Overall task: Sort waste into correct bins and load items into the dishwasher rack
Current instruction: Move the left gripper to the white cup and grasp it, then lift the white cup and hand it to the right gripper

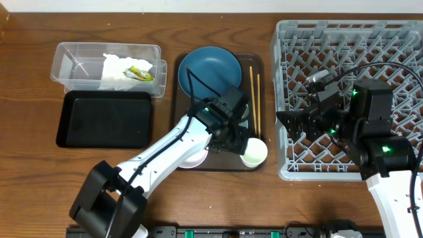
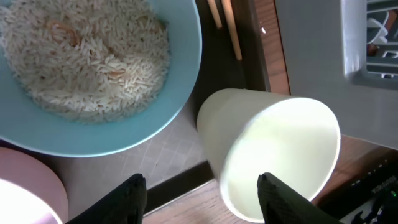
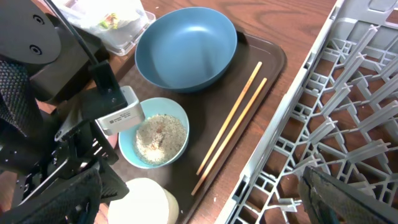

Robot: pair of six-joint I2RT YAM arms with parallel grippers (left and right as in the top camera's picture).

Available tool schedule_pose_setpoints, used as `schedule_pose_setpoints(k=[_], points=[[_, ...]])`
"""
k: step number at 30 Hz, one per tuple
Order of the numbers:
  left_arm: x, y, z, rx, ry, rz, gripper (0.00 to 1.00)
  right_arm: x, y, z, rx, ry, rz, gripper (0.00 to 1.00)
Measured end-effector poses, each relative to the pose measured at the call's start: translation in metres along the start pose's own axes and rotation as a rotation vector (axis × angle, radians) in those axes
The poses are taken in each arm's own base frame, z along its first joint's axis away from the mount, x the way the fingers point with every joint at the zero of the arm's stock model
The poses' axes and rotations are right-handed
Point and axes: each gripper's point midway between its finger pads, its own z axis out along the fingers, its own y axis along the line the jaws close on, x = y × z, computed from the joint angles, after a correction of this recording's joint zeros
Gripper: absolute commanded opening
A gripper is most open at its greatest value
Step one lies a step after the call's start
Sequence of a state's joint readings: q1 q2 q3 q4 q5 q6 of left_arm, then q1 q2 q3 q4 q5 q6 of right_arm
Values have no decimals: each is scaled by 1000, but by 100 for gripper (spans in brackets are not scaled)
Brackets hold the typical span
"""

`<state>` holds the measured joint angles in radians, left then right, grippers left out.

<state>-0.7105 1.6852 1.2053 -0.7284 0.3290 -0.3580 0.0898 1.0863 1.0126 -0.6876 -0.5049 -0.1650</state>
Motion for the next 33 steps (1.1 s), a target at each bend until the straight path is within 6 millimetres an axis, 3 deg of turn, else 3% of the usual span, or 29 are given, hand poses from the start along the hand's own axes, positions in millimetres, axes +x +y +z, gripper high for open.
schedule_pose_setpoints(k=[10, 16, 19, 22, 25, 33], points=[[2, -1, 1, -5, 4, 24, 61, 0, -1, 0, 7, 1, 0, 99], [8, -19, 8, -2, 4, 86, 60, 0, -1, 0, 7, 2, 0, 99], [13, -20, 18, -25, 24, 101, 49, 1, -1, 0, 7, 6, 3, 99], [15, -14, 27, -54, 43, 92, 26, 2, -1, 0, 6, 9, 4, 99], [13, -11, 31, -69, 41, 88, 9, 2, -1, 0, 6, 9, 4, 99], [8, -8, 30, -76, 26, 91, 6, 3, -1, 0, 7, 12, 15, 95]])
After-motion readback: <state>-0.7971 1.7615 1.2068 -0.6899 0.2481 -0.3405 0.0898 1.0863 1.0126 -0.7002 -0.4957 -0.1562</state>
